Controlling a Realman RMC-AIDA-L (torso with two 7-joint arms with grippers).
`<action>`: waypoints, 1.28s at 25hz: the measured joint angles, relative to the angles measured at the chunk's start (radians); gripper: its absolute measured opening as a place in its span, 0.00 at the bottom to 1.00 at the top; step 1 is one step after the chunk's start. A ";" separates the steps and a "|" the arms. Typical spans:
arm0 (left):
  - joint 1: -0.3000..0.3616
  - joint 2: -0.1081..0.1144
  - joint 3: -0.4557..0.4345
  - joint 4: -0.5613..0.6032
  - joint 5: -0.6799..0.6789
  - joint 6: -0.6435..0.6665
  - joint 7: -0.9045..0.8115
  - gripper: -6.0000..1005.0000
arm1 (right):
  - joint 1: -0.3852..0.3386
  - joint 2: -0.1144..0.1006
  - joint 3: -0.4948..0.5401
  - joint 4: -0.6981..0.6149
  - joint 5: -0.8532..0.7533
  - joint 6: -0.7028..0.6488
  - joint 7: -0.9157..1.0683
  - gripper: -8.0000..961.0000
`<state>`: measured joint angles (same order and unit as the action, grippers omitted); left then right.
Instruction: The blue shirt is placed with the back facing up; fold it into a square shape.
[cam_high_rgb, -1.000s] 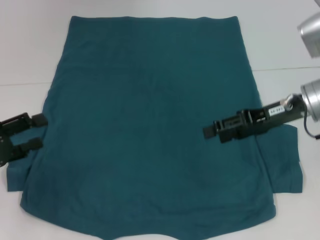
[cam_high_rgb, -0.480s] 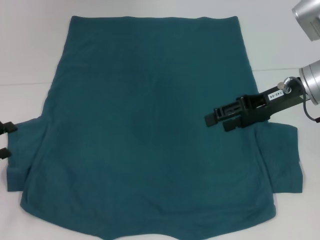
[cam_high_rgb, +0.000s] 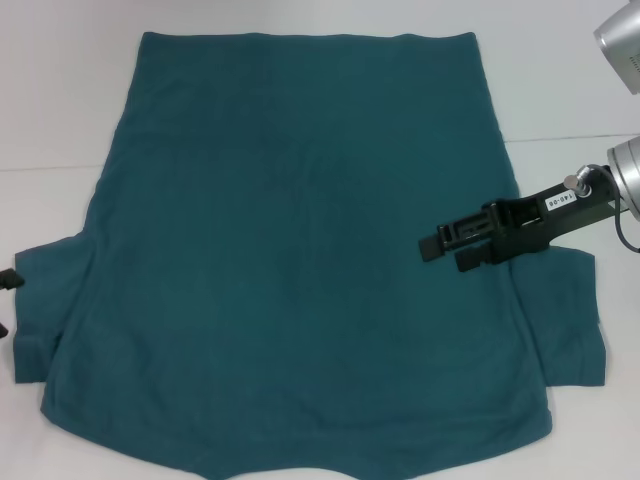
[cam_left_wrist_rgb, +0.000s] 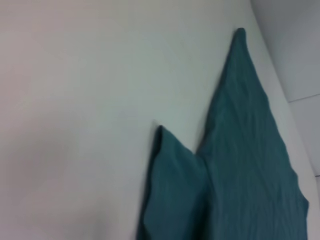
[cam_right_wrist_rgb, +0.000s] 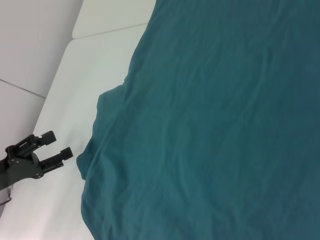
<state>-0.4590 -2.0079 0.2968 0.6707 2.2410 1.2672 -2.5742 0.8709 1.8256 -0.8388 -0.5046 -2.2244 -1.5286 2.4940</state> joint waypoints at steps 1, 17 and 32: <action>0.000 0.000 0.000 0.000 0.006 -0.003 -0.002 0.82 | 0.000 0.000 0.000 0.000 0.000 0.000 0.000 0.89; 0.000 -0.003 0.007 -0.024 0.045 -0.035 -0.001 0.82 | 0.000 0.001 0.007 0.000 0.000 0.001 0.002 0.89; -0.025 -0.002 0.048 -0.052 0.068 -0.033 0.001 0.80 | -0.003 0.000 0.009 -0.001 0.006 0.000 0.002 0.89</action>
<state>-0.4839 -2.0097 0.3445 0.6189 2.3088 1.2345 -2.5735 0.8678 1.8255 -0.8298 -0.5053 -2.2182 -1.5285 2.4957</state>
